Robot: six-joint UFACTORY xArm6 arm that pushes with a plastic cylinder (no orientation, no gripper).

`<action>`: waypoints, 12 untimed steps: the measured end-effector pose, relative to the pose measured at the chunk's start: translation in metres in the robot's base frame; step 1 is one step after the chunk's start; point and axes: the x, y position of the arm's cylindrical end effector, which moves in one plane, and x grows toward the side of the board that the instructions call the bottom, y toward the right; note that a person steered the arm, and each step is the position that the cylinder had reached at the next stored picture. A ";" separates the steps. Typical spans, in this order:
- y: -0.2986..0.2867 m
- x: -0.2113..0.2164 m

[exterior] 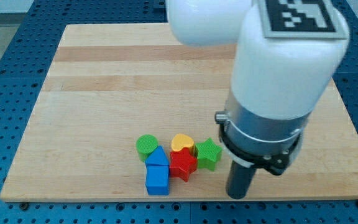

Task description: Separate the blue blocks

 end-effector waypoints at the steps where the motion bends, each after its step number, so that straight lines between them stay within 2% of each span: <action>1: -0.012 0.001; 5: -0.037 0.000; 7: -0.077 0.000; 8: -0.116 0.000; 9: -0.143 -0.021; 10: -0.141 -0.071; 12: -0.138 -0.064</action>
